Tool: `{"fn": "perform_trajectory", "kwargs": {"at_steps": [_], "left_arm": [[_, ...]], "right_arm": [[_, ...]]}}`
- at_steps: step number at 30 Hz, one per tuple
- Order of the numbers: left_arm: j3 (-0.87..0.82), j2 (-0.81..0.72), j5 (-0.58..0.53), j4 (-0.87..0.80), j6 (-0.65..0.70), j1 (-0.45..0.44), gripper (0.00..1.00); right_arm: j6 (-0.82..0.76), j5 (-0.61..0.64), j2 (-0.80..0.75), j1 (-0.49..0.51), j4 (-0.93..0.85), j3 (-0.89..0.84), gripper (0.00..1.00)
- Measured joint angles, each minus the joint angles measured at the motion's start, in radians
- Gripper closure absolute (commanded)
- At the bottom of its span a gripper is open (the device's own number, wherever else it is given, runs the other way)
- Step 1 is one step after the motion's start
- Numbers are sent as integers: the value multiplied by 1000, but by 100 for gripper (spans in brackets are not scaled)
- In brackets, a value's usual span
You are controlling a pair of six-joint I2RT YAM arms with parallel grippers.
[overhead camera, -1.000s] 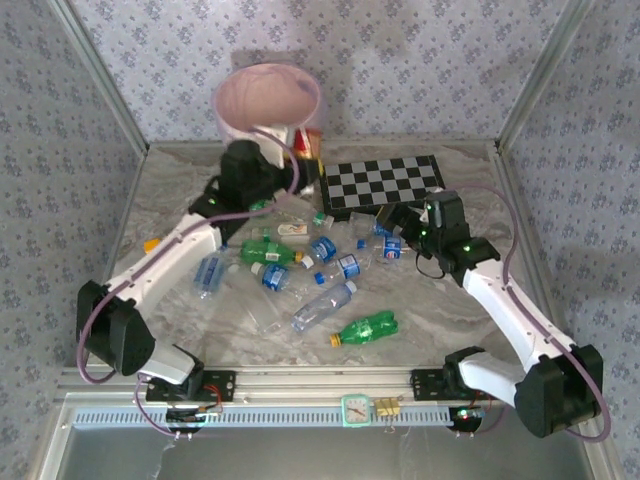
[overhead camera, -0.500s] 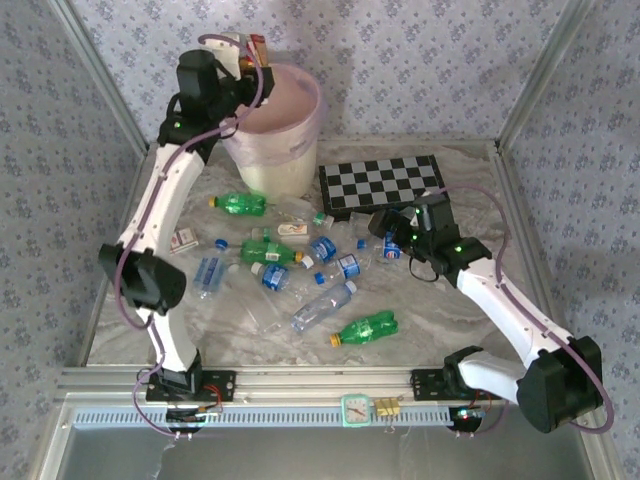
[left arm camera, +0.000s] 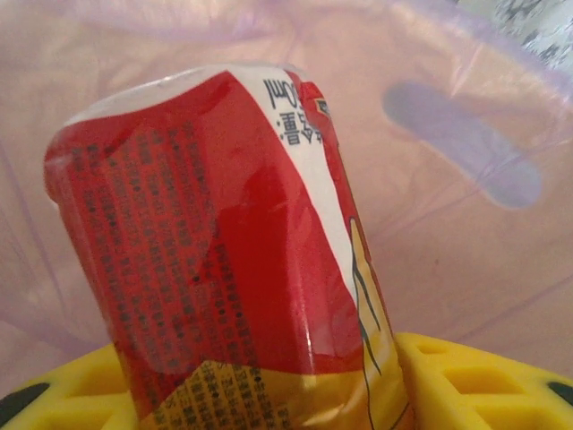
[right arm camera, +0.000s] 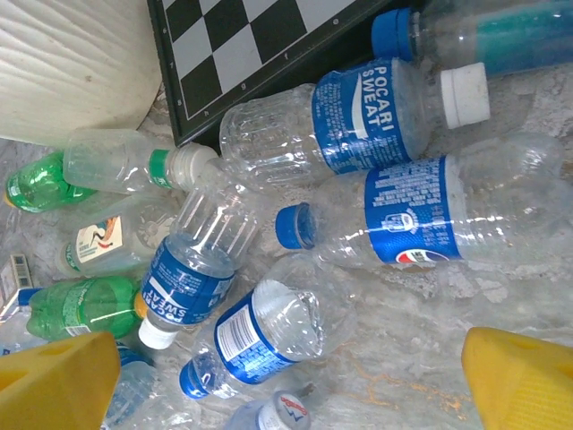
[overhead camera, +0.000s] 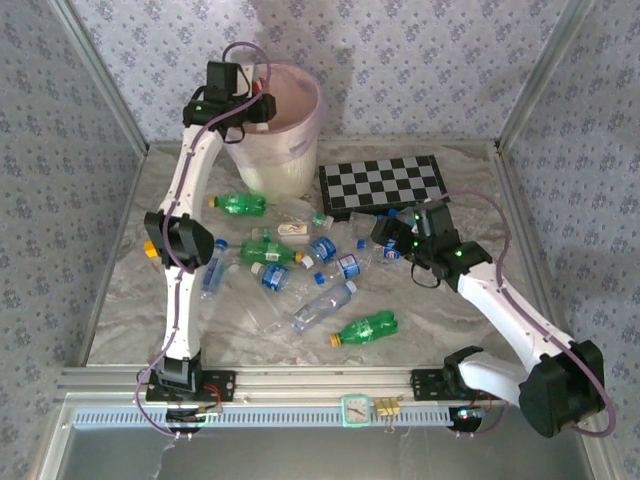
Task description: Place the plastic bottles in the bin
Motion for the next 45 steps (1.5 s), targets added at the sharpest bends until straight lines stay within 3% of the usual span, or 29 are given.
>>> {"fn": "perform_trajectory", "kwargs": {"at_steps": [5, 12, 15, 24, 28, 34, 38, 45], "left_arm": [[15, 0, 4, -5, -21, 0, 28], [19, -5, 8, -2, -33, 0, 17], [19, -26, 18, -3, -36, -1, 2], [-45, -233, 29, 24, -7, -51, 0], [-281, -419, 33, 109, 16, -100, 0], [-853, -729, 32, 376, 15, -183, 0], [-1209, -892, 25, 564, -44, -212, 0], [-1641, -1093, -53, 769, -207, -238, 0]], "right_arm": [[-3, 21, -30, 0, -19, -16, 0], [-3, 37, -33, -5, -26, -24, 0], [-6, 38, -28, -16, -29, -26, 0], [-35, 38, 15, -76, -47, -26, 0], [-45, 37, 36, -131, -44, -25, 0], [-36, 34, 76, -219, 13, -25, 0], [-13, 34, 127, -259, 64, -21, 0], [9, 33, 262, -322, 107, 50, 0]]}}
